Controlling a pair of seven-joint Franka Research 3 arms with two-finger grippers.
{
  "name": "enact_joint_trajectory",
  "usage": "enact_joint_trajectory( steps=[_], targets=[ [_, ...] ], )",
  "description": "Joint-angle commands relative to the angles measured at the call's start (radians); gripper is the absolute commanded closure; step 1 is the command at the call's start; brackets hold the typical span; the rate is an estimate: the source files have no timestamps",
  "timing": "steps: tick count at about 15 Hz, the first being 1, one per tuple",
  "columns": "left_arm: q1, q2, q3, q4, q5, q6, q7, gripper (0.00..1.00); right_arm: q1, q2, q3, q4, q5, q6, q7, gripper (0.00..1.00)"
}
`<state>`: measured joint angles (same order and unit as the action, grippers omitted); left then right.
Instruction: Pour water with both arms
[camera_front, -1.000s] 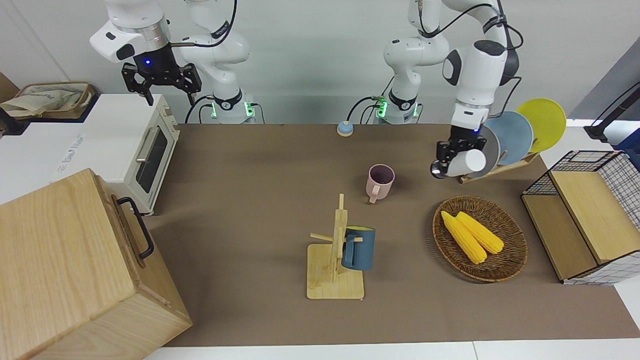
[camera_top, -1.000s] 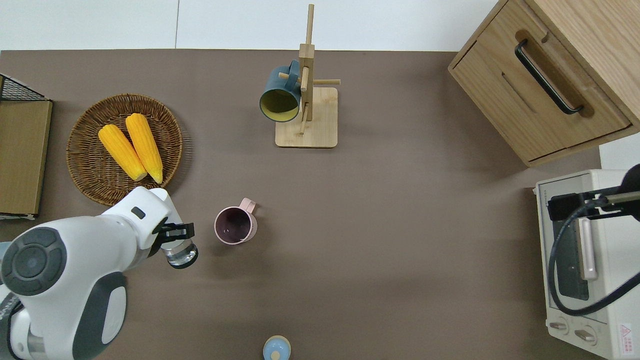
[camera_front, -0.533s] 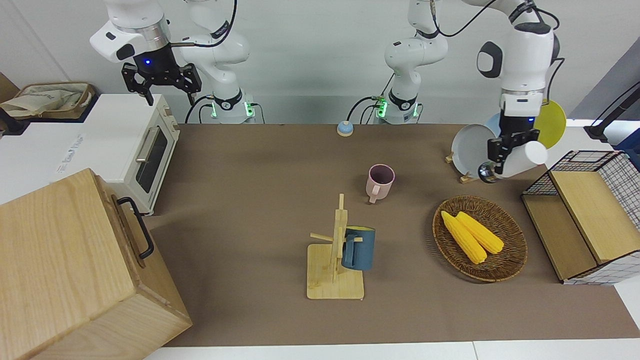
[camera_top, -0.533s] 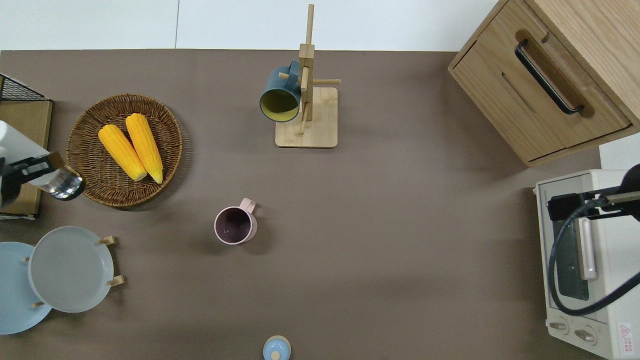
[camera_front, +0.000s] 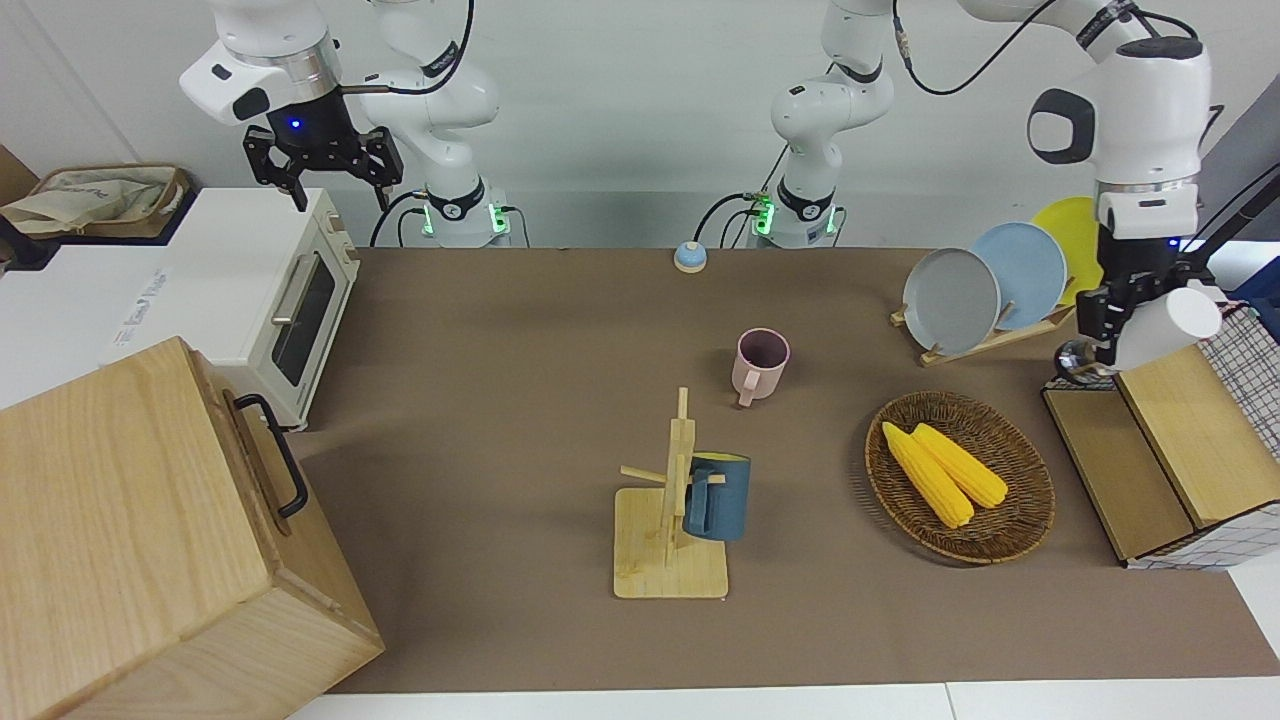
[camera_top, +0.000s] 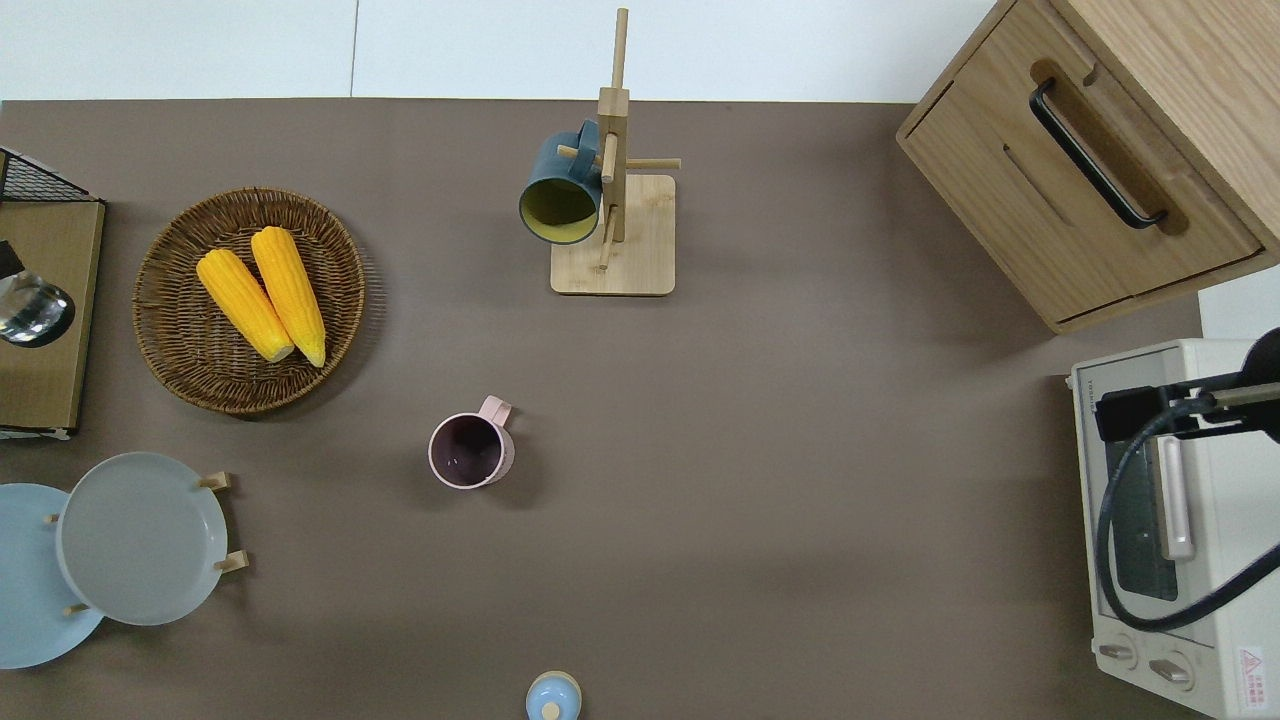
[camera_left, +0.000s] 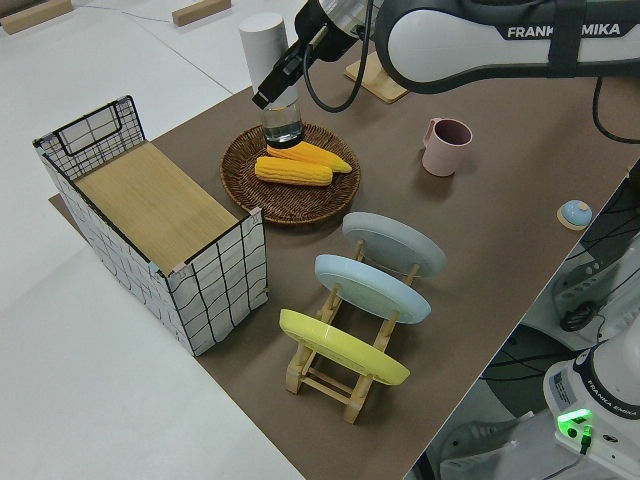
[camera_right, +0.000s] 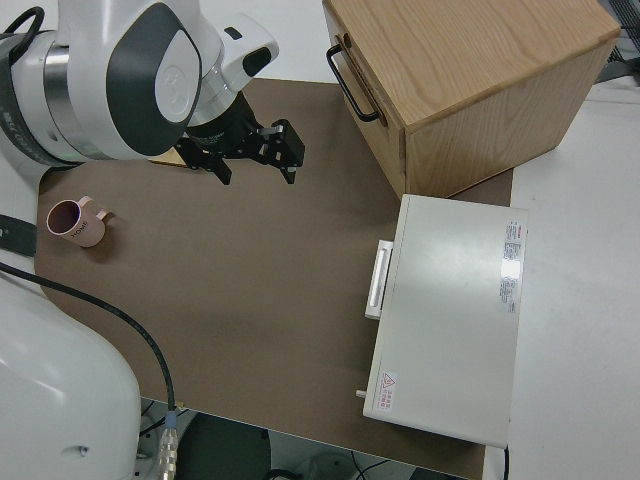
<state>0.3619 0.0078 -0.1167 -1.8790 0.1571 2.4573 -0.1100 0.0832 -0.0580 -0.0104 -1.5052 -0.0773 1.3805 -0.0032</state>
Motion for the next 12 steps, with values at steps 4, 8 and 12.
enact_joint_trajectory(
  steps=[4,8,12],
  targets=[
    [0.089,0.116,-0.003,0.217,-0.174,0.005,0.220,1.00,-0.002,-0.016,0.000,-0.017,-0.004,0.008,-0.021,0.009],
    [0.146,0.153,0.000,0.257,-0.307,0.006,0.415,1.00,-0.002,-0.016,0.000,-0.017,-0.004,0.008,-0.021,0.009],
    [0.213,0.169,0.000,0.261,-0.512,0.006,0.685,1.00,-0.002,-0.016,0.000,-0.017,-0.004,0.008,-0.021,0.009]
  ],
)
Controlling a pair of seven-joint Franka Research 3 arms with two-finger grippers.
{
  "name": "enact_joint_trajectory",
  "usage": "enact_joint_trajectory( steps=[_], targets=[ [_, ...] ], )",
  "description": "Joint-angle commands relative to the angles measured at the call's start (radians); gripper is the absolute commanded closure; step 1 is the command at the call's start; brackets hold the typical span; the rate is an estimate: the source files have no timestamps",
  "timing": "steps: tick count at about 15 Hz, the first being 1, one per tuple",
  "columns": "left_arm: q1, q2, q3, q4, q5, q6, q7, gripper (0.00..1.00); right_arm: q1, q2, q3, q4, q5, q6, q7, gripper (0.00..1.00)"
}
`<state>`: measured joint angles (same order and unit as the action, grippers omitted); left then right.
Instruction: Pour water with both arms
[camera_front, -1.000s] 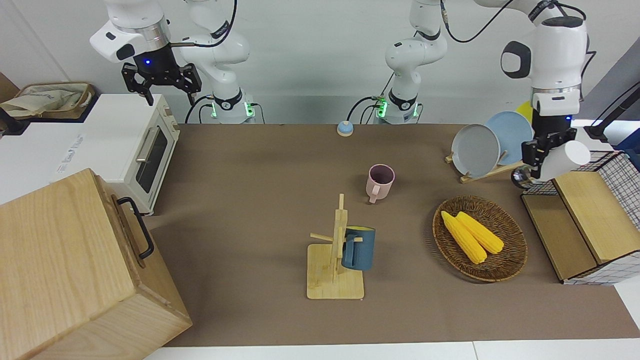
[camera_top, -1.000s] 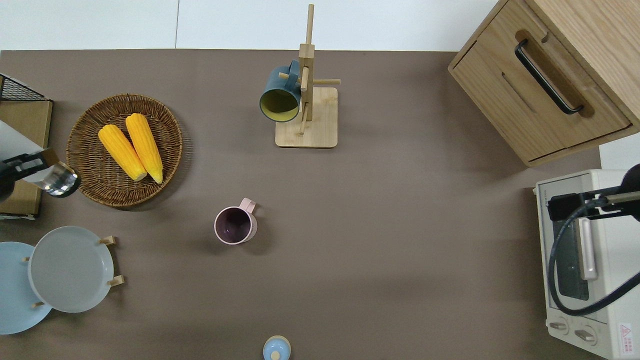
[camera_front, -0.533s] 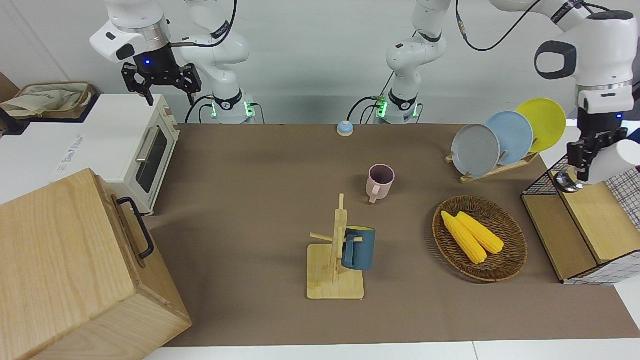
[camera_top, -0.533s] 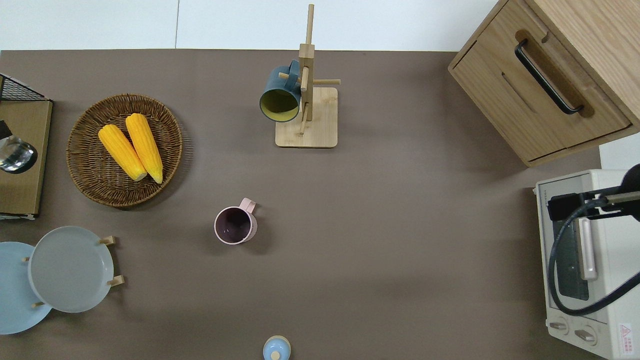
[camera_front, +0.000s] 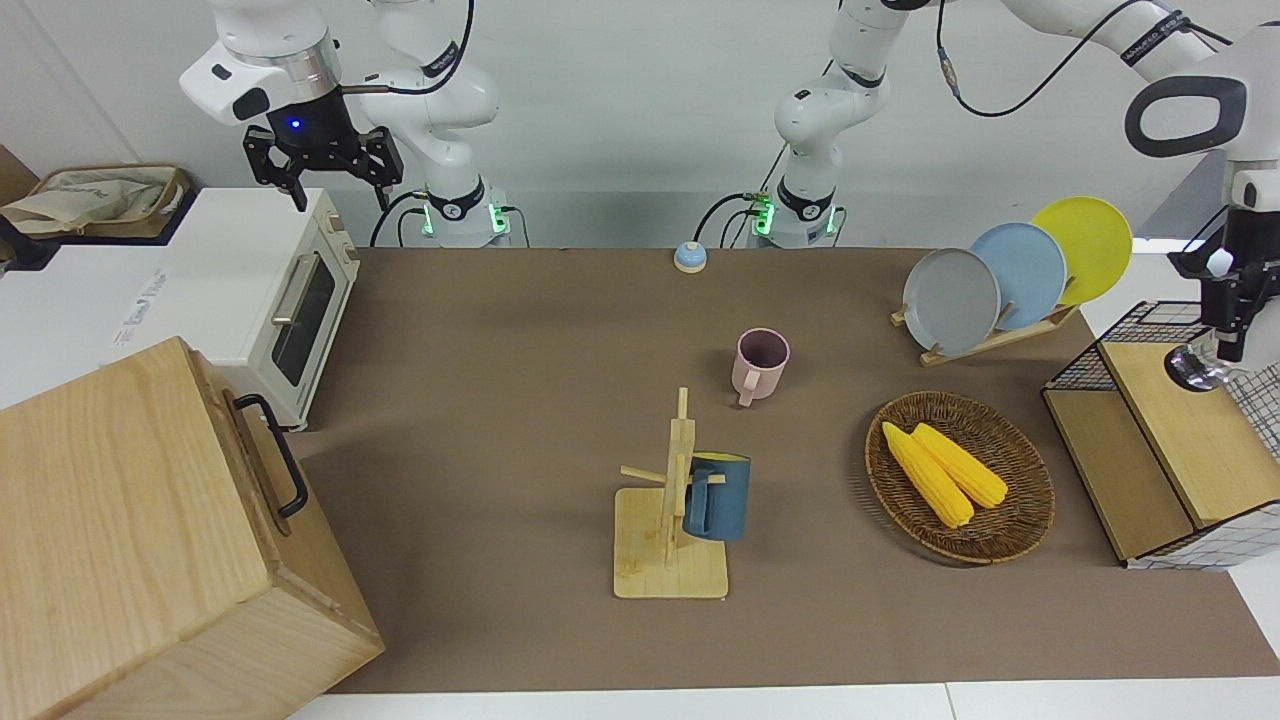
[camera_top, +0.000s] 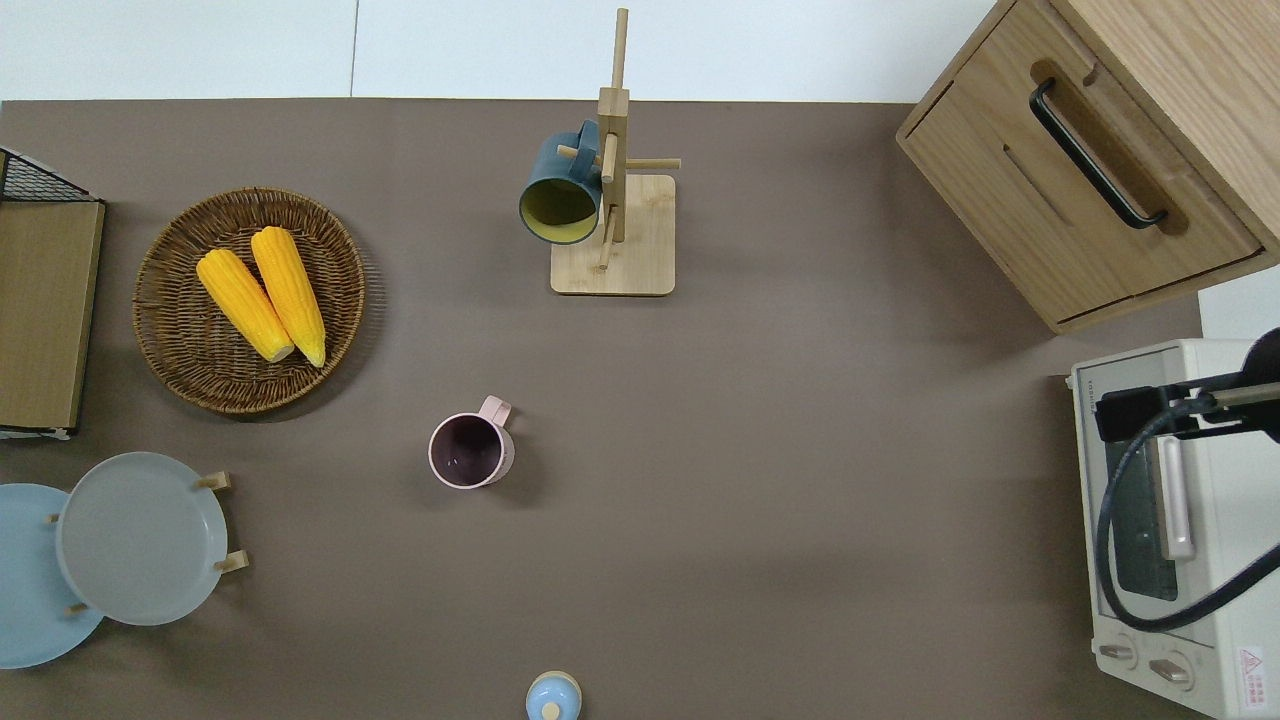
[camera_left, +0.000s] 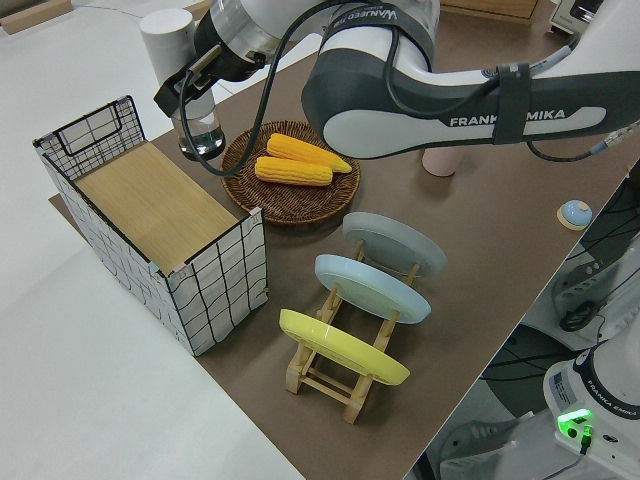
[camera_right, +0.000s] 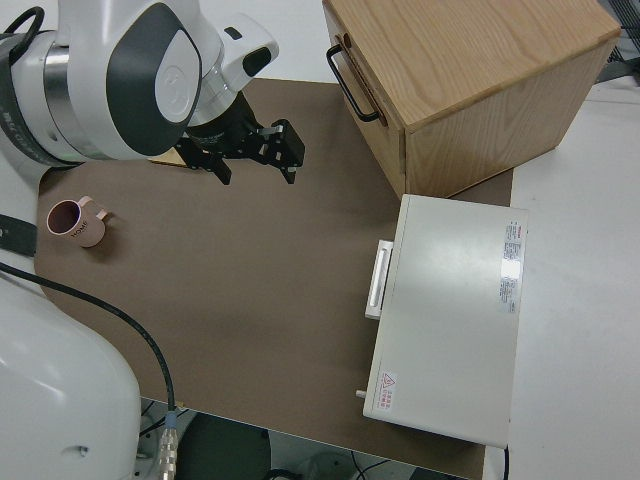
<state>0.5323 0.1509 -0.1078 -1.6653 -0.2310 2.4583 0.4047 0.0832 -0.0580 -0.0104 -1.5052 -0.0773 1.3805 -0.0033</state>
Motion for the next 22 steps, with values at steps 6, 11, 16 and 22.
enact_joint_trajectory(
  steps=[6,11,16,22],
  targets=[
    [0.092,0.022,-0.010,0.032,-0.217,0.053,0.339,1.00,-0.002,-0.016,0.000,-0.017,-0.004,0.008,-0.021,0.009],
    [0.091,0.025,-0.012,-0.010,-0.281,0.110,0.399,1.00,-0.002,-0.016,0.000,-0.017,-0.004,0.008,-0.021,0.009],
    [0.097,0.036,-0.009,-0.036,-0.427,0.110,0.558,1.00,-0.002,-0.016,0.000,-0.017,-0.004,0.008,-0.021,0.009],
    [0.107,0.062,0.002,-0.037,-0.458,0.113,0.602,1.00,-0.002,-0.016,-0.002,-0.017,-0.004,0.008,-0.021,0.009]
  ],
)
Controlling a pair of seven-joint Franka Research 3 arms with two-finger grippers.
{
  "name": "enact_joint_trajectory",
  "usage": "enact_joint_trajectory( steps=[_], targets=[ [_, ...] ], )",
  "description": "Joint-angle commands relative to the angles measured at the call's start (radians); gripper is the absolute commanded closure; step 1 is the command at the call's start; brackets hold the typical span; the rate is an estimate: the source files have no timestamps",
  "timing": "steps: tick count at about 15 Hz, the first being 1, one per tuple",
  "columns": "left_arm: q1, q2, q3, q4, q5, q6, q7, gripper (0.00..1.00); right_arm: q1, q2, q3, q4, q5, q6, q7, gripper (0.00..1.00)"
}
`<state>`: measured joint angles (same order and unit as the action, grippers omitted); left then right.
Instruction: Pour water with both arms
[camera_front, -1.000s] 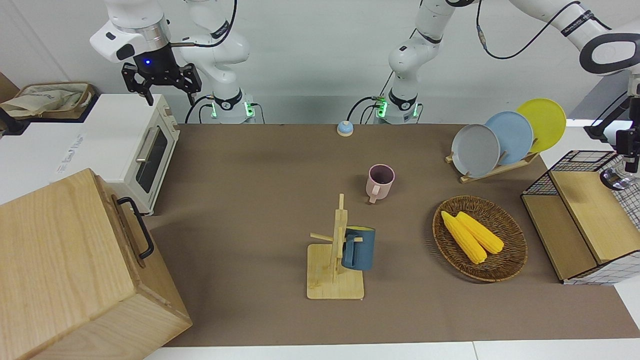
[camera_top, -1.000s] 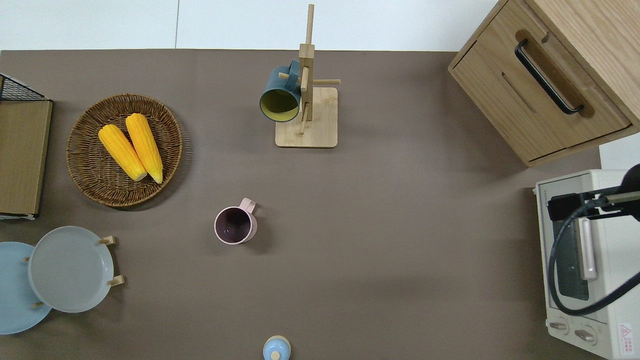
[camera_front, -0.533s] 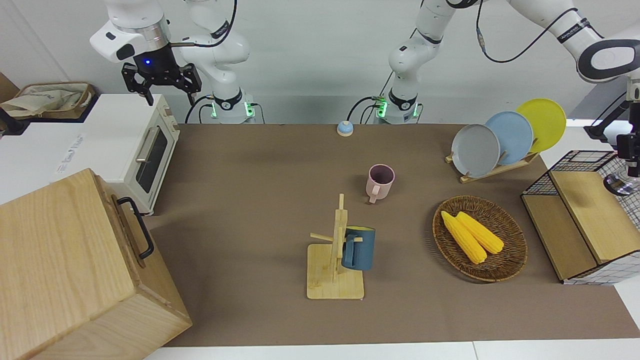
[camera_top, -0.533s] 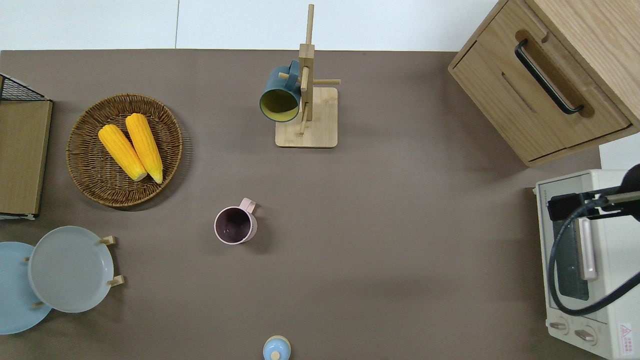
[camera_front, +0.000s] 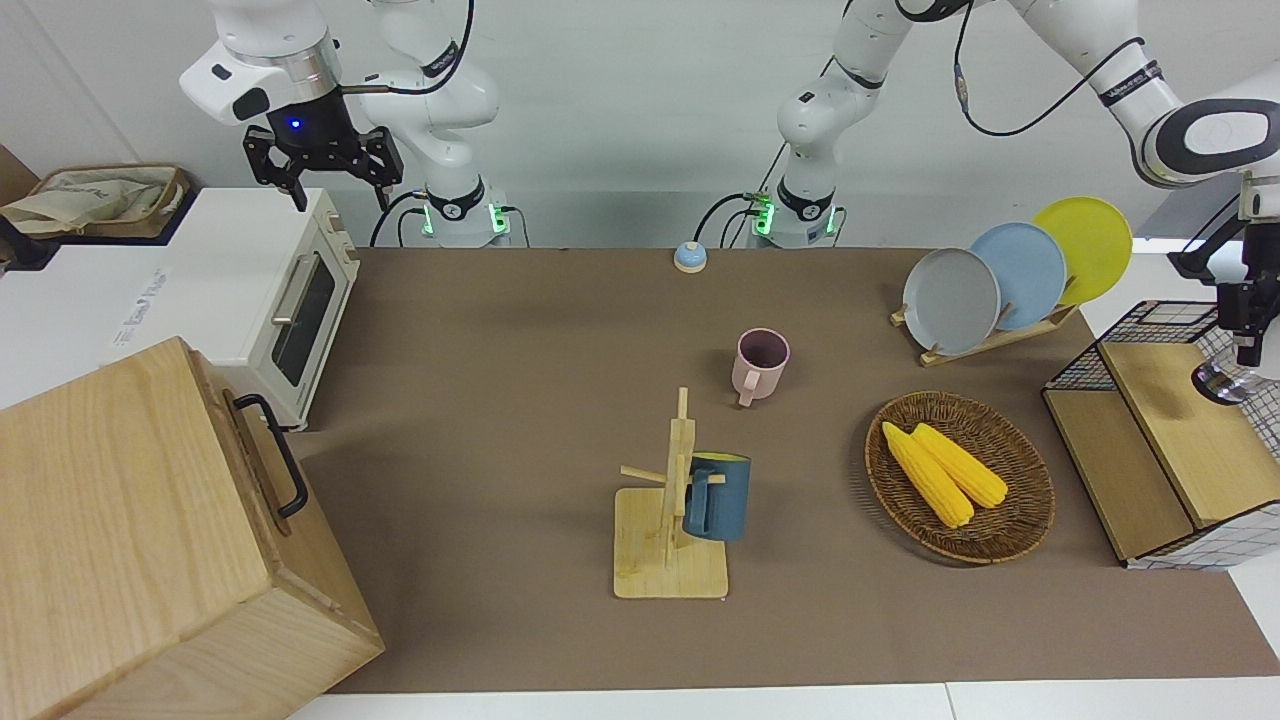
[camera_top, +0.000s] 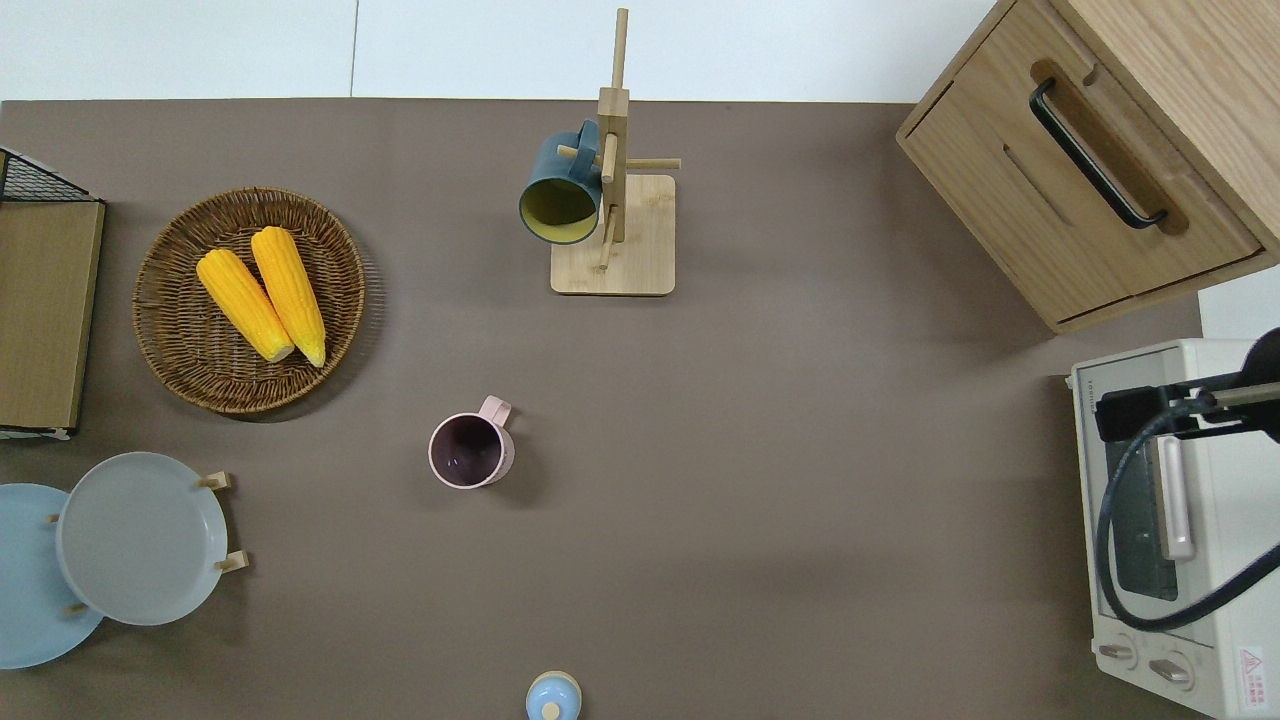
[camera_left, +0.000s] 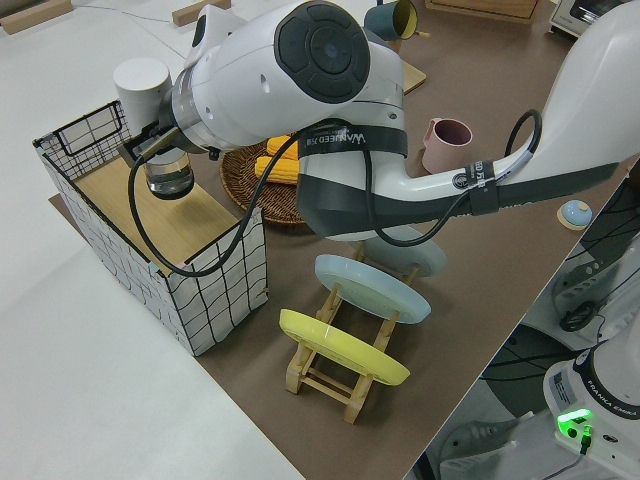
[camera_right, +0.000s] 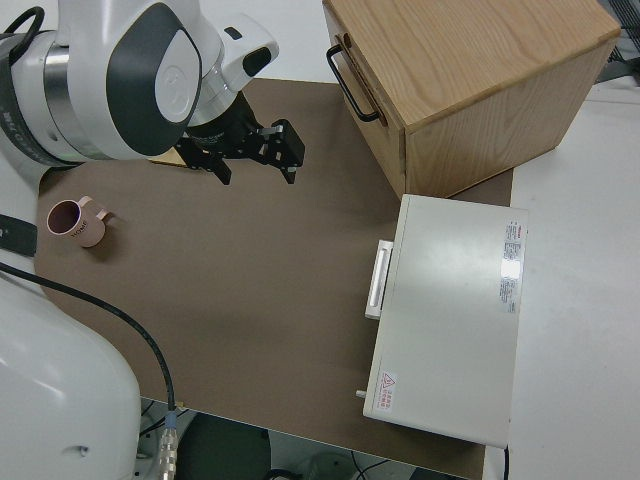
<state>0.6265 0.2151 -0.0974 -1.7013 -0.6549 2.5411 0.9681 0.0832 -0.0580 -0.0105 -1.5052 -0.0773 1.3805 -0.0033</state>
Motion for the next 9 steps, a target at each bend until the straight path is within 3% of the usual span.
enact_joint_trajectory(
  steps=[1,9],
  targets=[
    [0.013,0.007,-0.008,-0.001,-0.034,0.031,0.040,1.00,-0.002,-0.016,0.000,-0.017,-0.004,0.008,-0.021,0.009],
    [0.016,0.044,-0.008,-0.001,-0.034,0.045,0.064,1.00,-0.002,-0.016,0.000,-0.017,-0.004,0.008,-0.021,0.009]
  ],
)
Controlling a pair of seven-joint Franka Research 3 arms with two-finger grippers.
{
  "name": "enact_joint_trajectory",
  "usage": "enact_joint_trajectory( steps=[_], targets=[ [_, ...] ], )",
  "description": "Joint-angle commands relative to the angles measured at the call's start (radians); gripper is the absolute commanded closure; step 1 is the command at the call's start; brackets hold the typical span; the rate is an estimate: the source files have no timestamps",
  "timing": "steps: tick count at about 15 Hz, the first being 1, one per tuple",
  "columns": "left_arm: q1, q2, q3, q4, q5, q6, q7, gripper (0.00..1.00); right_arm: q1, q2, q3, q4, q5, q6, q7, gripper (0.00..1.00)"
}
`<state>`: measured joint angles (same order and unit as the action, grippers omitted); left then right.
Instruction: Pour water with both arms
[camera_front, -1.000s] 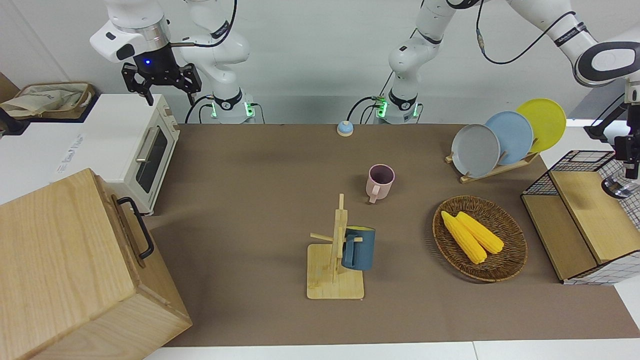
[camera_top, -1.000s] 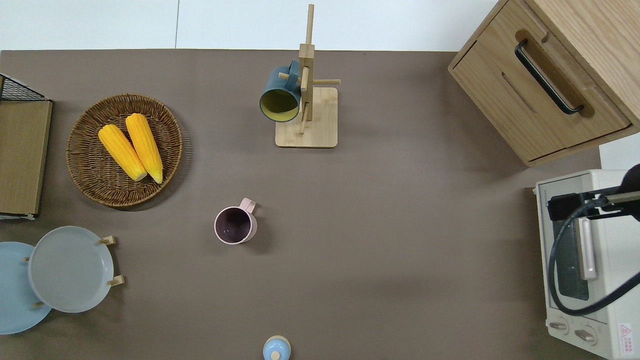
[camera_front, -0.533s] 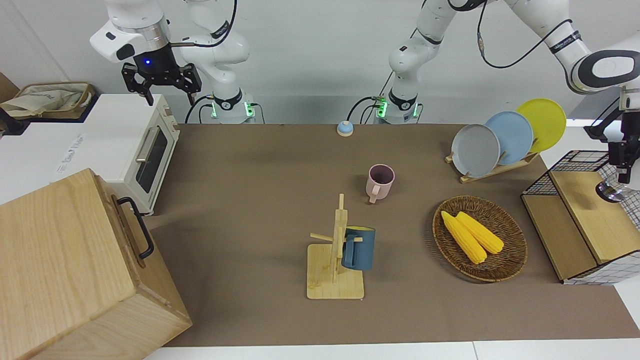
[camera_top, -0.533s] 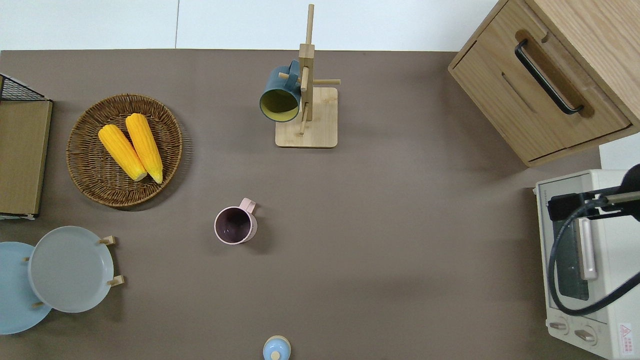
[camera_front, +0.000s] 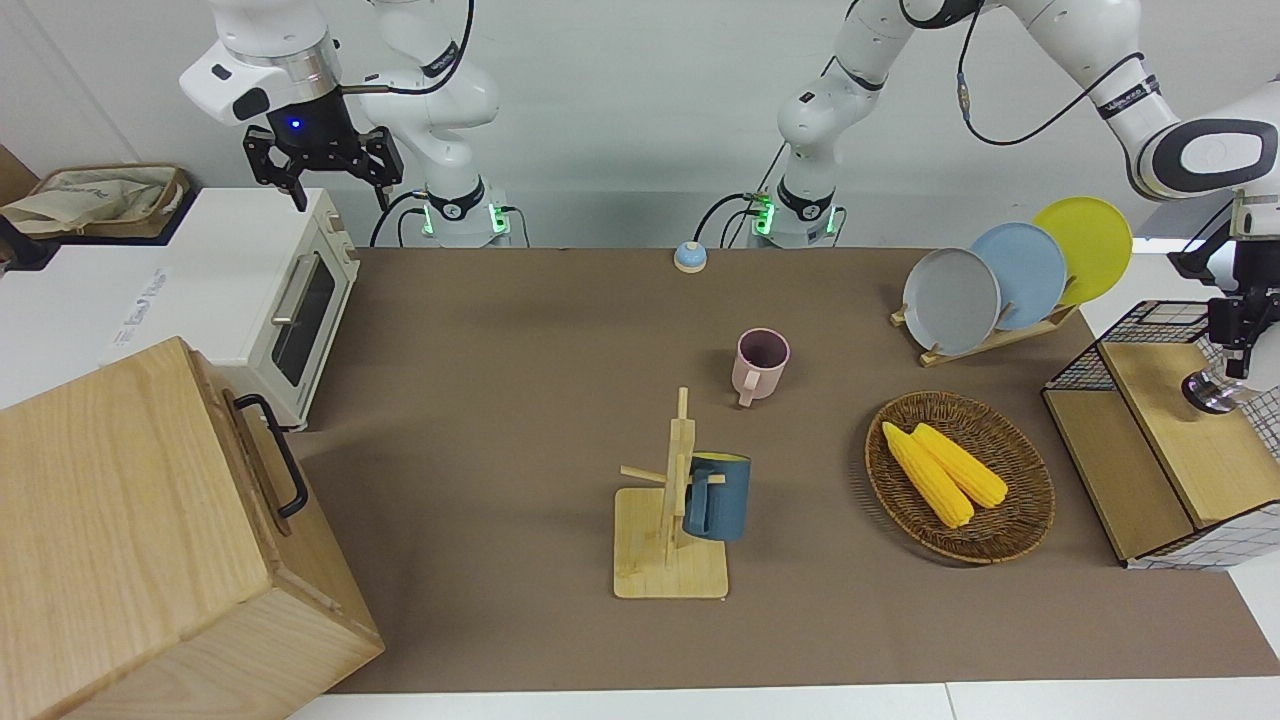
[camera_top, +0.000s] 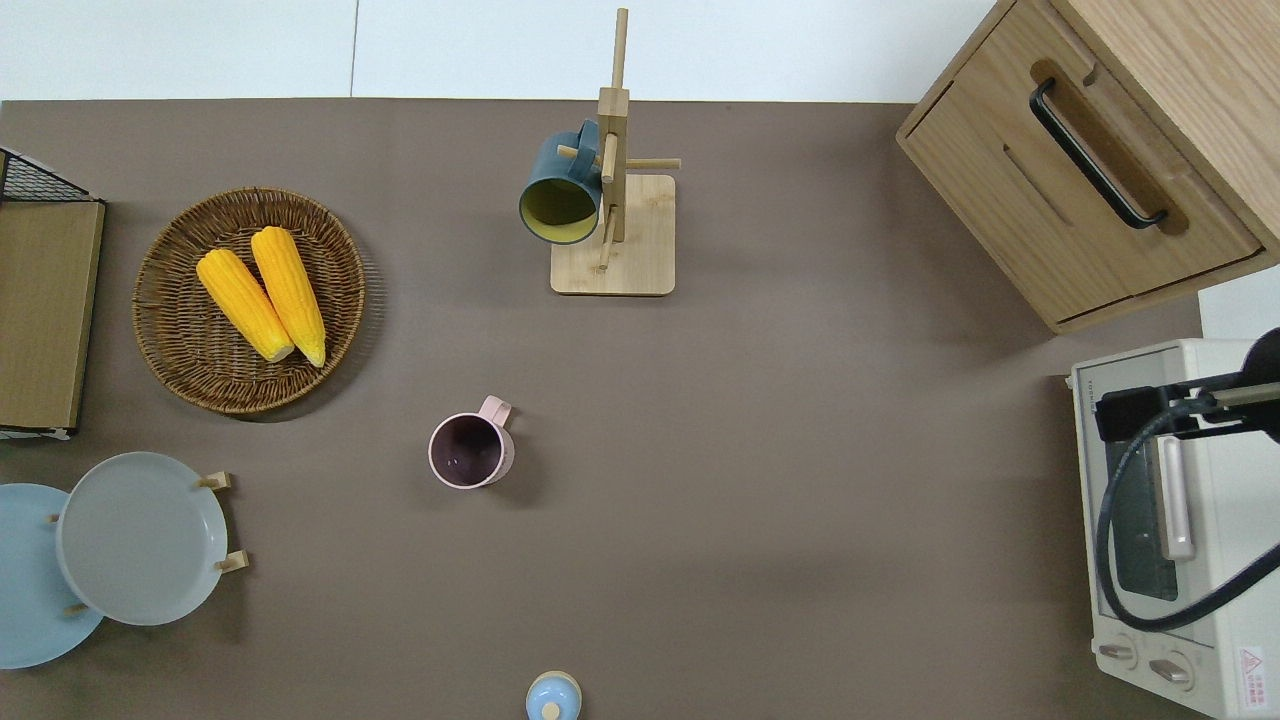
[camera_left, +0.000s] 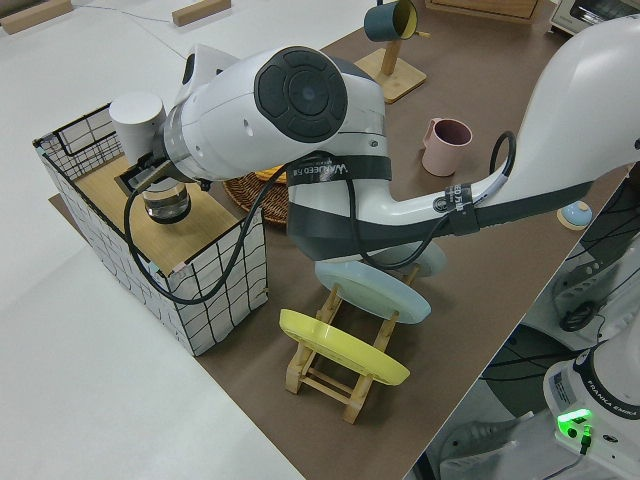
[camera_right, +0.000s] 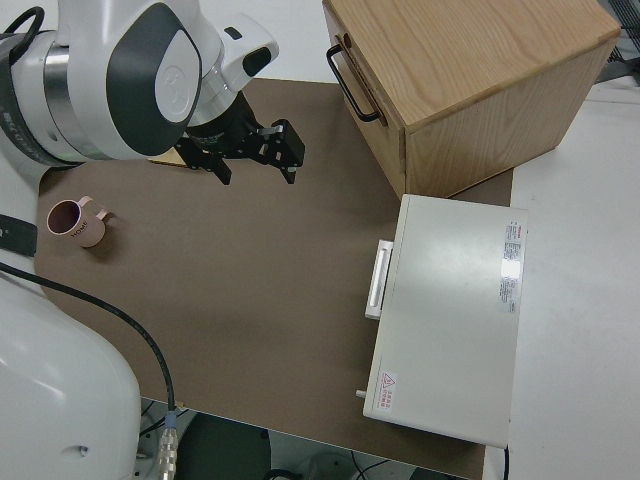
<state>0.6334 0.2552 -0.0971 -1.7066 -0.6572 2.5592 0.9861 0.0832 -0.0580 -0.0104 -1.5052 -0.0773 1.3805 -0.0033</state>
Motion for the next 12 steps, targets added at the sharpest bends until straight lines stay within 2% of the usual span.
enact_joint_trajectory(
  steps=[1,8,12],
  targets=[
    [0.009,0.010,-0.009,0.004,-0.035,0.027,0.054,1.00,-0.002,-0.016,0.000,-0.017,-0.004,0.008,-0.021,0.009],
    [0.012,0.024,-0.007,-0.010,-0.045,0.027,0.078,0.99,-0.002,-0.016,-0.002,-0.017,-0.004,0.008,-0.021,0.009],
    [0.032,0.038,-0.007,-0.021,-0.129,0.027,0.176,0.95,-0.002,-0.016,0.000,-0.017,-0.004,0.008,-0.021,0.009]
  ],
)
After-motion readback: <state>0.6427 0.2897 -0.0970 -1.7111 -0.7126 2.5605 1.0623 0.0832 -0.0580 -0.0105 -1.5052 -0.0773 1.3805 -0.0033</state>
